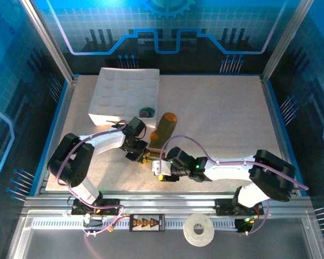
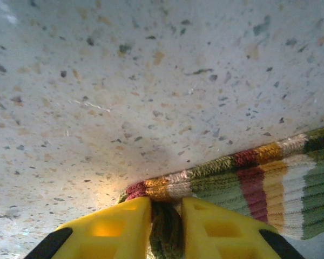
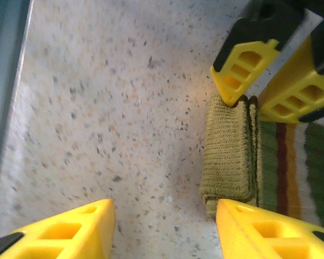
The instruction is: Roll the socks
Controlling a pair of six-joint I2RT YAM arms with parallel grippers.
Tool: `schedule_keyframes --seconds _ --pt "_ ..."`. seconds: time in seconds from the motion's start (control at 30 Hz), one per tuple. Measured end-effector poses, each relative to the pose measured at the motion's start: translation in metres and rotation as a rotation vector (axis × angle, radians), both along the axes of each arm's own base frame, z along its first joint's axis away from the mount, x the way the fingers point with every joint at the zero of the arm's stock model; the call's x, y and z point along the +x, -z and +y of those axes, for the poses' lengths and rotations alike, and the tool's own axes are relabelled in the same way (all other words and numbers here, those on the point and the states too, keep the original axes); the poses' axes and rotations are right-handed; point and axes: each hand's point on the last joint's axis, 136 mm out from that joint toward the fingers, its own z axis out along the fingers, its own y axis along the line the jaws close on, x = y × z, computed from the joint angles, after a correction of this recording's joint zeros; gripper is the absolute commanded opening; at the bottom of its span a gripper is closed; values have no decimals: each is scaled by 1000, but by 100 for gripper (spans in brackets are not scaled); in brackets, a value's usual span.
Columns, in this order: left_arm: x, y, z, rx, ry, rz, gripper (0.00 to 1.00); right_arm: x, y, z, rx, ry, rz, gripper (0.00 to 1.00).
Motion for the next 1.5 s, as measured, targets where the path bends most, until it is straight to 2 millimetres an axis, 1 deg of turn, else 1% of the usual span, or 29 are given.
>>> schedule_keyframes --seconds 0.13,0.3,0.4,0.5,0.63,0.67,0.7,0.8,0.9,0.97,1.0,1.13,1.2,1.3,1.37,1.43,1.5 --pt "1 1 0 6 0 12 22 12 4 3 -86 -37 -196 44" --pt "2 2 0 12 9 20 22 24 7 13 -146 -60 -314 36" --pt "2 2 0 13 18 18 22 29 8 19 -158 -56 -339 34" --pt "2 1 0 14 18 19 21 36 15 23 -184 -44 -353 31" --pt "2 2 1 16 22 20 21 45 28 26 -230 -5 -341 20" --pt "2 1 1 16 23 20 21 46 29 26 -232 7 -331 18" --pt "2 1 1 19 23 19 21 47 29 27 -231 20 -321 14" --pt "5 0 2 29 31 5 22 52 29 25 -215 72 -266 4" --pt "7 -2 4 38 40 -6 24 55 30 25 -173 114 -170 0" --pt "7 -5 5 44 43 -16 28 55 30 26 -136 134 -87 0" --pt "7 -8 6 47 47 -23 32 56 30 27 -116 145 -42 0" --pt "10 -29 13 51 52 -83 46 56 29 27 -44 173 139 0" --pt "11 -40 16 51 47 -117 51 56 29 29 -17 181 219 0" --pt "9 -56 21 51 50 -159 51 55 30 34 17 185 318 0" --pt "7 -62 25 56 45 -187 46 55 29 38 35 183 378 0" --pt "4 -65 30 53 40 -214 41 54 30 41 53 188 445 0" --pt "-5 -62 32 38 46 -230 40 55 29 41 69 198 503 0"
